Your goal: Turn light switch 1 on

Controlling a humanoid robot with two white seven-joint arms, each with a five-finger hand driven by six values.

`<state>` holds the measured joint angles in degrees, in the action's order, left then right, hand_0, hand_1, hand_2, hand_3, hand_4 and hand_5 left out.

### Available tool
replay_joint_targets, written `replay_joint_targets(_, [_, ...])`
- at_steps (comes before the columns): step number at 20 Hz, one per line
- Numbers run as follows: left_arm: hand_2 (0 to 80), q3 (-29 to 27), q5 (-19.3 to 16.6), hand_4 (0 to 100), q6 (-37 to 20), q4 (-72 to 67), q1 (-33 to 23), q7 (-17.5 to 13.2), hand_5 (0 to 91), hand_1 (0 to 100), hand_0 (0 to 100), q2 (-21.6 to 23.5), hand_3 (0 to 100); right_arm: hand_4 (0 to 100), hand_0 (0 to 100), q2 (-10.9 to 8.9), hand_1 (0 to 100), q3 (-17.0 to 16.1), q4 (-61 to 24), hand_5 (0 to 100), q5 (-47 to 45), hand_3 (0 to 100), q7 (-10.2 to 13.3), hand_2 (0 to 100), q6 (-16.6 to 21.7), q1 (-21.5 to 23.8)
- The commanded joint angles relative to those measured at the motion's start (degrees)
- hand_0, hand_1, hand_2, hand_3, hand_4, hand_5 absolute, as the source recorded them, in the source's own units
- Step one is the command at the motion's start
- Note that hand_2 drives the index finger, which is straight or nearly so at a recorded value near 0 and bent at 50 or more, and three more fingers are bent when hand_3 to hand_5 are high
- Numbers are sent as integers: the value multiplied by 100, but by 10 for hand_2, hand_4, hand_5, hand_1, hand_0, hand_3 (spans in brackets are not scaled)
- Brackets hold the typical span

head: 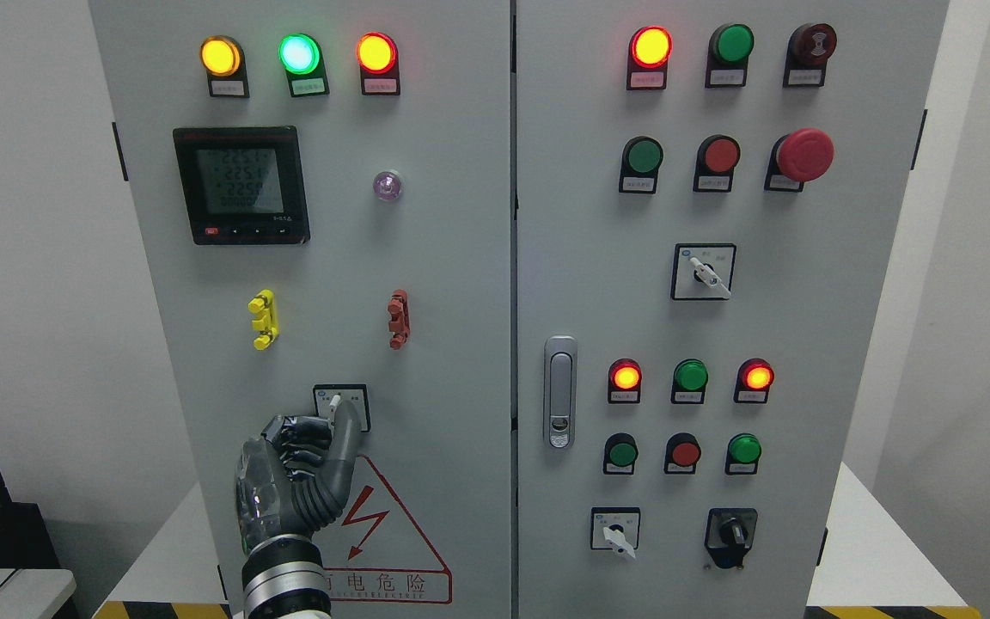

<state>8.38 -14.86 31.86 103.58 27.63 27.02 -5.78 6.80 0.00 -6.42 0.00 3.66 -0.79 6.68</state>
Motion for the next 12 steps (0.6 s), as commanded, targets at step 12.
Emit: replay_joint_targets(12, [568,23,-17,740,13,-5,23,-3,660,432,258,-2,714,0,120,-4,389,97,0,0,-141,0,3,0,0,0])
